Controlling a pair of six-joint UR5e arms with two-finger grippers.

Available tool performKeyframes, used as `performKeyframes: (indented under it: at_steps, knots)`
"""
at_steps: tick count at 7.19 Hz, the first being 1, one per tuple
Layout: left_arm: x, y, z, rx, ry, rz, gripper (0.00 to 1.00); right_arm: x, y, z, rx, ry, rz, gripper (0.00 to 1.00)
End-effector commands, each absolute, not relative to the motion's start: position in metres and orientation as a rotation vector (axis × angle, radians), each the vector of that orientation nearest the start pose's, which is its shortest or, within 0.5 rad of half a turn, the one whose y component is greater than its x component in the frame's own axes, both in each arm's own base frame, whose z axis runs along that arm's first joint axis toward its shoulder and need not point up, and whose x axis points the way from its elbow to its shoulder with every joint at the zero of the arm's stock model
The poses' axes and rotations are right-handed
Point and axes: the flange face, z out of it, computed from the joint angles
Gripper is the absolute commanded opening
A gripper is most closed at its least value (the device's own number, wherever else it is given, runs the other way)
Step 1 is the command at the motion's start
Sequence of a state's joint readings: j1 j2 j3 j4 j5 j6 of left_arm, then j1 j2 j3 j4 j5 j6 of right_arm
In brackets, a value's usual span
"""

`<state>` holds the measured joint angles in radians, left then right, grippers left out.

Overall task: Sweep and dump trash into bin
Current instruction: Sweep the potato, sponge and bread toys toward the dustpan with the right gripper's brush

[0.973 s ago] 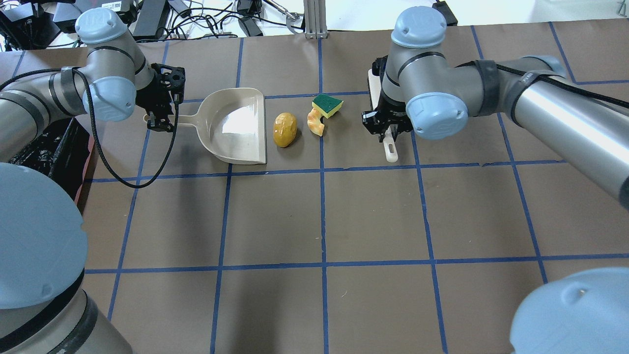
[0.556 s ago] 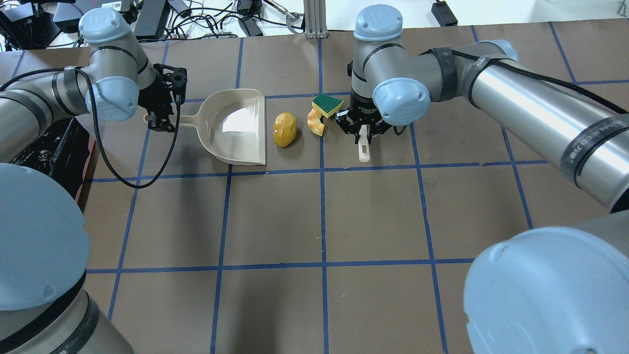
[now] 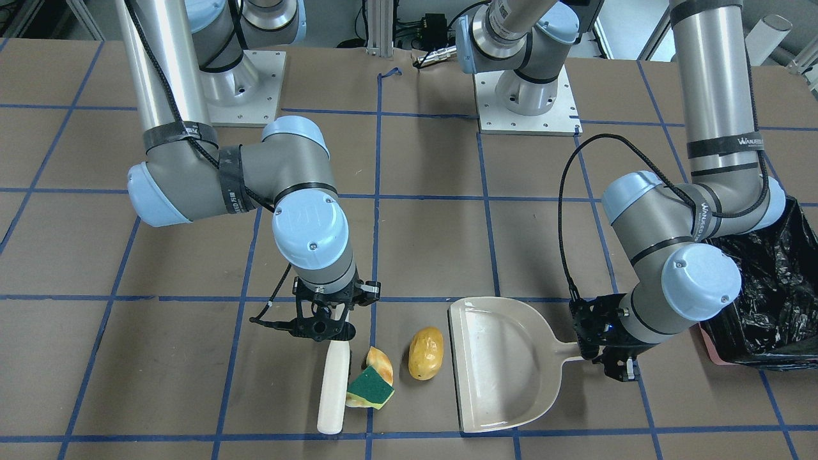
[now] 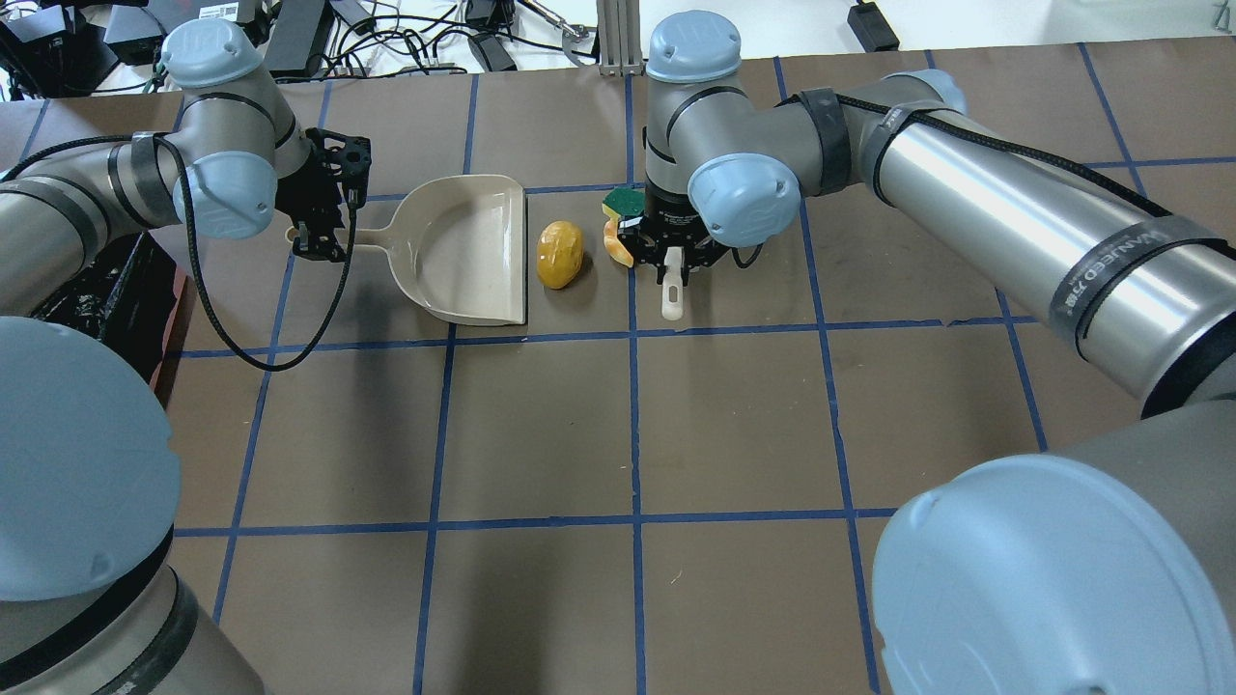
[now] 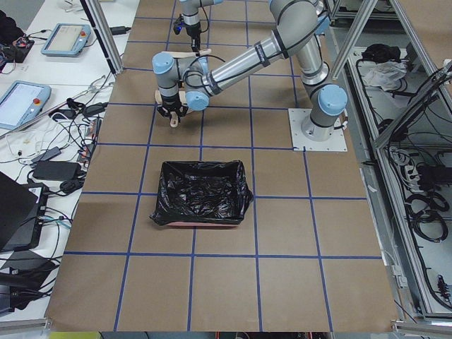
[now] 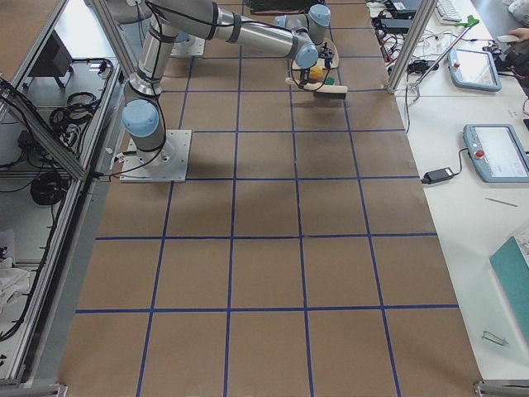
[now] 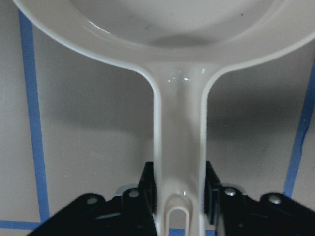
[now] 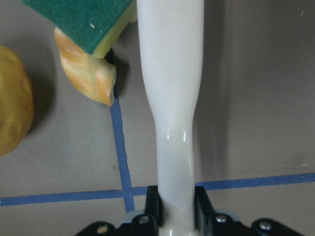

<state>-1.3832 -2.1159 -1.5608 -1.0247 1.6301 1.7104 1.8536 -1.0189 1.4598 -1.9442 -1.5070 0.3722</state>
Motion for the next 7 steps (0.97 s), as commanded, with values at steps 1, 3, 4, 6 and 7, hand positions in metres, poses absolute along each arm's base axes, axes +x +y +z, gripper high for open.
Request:
performKeyframes:
  at_steps: [1,3,4,6,7]
  knots:
    - [0.001,-0.673,0.229,2.141,2.210,0.093,0.26,0.341,-0.599,0.247,0.151,3.096,0.137,0.00]
    - [0.001,-0.673,0.227,2.141,2.203,0.111,0.26,0.351,-0.595,0.241,0.194,3.085,0.157,0.00]
    - [0.000,-0.672,0.229,2.139,2.200,0.113,0.26,0.360,-0.591,0.239,0.246,3.060,0.176,0.00]
    - [-0.015,-0.672,0.229,2.147,2.156,0.158,0.26,0.382,-0.586,0.246,0.265,3.007,0.169,0.00]
    - [-0.023,-0.672,0.226,2.156,2.151,0.161,0.26,0.397,-0.576,0.247,0.278,3.008,0.170,0.00]
